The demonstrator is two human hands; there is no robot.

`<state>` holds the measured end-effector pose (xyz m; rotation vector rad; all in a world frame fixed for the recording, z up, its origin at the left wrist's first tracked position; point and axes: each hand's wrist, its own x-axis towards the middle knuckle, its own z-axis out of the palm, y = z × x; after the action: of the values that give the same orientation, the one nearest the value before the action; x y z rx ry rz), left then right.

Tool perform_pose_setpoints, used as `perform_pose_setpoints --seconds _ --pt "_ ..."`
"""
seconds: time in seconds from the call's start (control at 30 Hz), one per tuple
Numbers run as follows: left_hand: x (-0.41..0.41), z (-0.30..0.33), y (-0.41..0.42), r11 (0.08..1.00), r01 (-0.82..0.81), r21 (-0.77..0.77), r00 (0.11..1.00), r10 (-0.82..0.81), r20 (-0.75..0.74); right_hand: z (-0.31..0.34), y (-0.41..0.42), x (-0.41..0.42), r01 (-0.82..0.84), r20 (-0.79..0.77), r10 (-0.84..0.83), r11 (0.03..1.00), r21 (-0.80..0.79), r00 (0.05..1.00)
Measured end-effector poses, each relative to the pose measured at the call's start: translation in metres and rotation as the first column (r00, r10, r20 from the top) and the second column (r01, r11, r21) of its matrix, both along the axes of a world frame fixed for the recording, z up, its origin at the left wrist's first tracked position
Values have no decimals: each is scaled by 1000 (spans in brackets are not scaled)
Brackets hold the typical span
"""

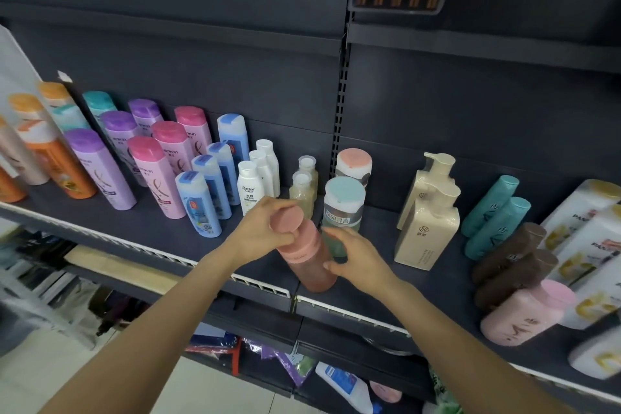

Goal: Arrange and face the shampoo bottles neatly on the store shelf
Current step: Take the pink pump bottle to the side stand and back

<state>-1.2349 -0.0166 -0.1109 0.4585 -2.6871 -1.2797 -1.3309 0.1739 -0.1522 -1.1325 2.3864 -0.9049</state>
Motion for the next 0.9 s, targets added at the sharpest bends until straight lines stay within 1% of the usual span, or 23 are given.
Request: perform_pose_setpoints --seconds 0.13,0.23,0.33,0.43,0.57,0.7,0.9 --pt "9 -6 -11 998 -49 48 999 50 -21 -16 -20 5 18 125 -29 996 90 992" --pt "15 -11 -20 992 -74 98 997 76 -18 -26 -34 7 22 155 -40 992 121 987" --pt "20 -14 -27 988 -87 128 996 91 -21 -36 -47 10 42 176 -61 993 107 983" --pt "22 -14 -32 977 -116 176 992 122 -23 -40 -55 12 105 115 -110 993 51 987" --pt "28 -9 -38 962 -152 225 986 163 -30 -31 -57 19 132 55 -134 991 31 990" --pt "34 10 -46 930 -208 303 972 231 -41 -3 -54 27 135 -50 -133 990 30 990" --pt "35 43 -42 902 -232 364 955 283 -92 36 -47 32 165 -189 -157 986 27 969"
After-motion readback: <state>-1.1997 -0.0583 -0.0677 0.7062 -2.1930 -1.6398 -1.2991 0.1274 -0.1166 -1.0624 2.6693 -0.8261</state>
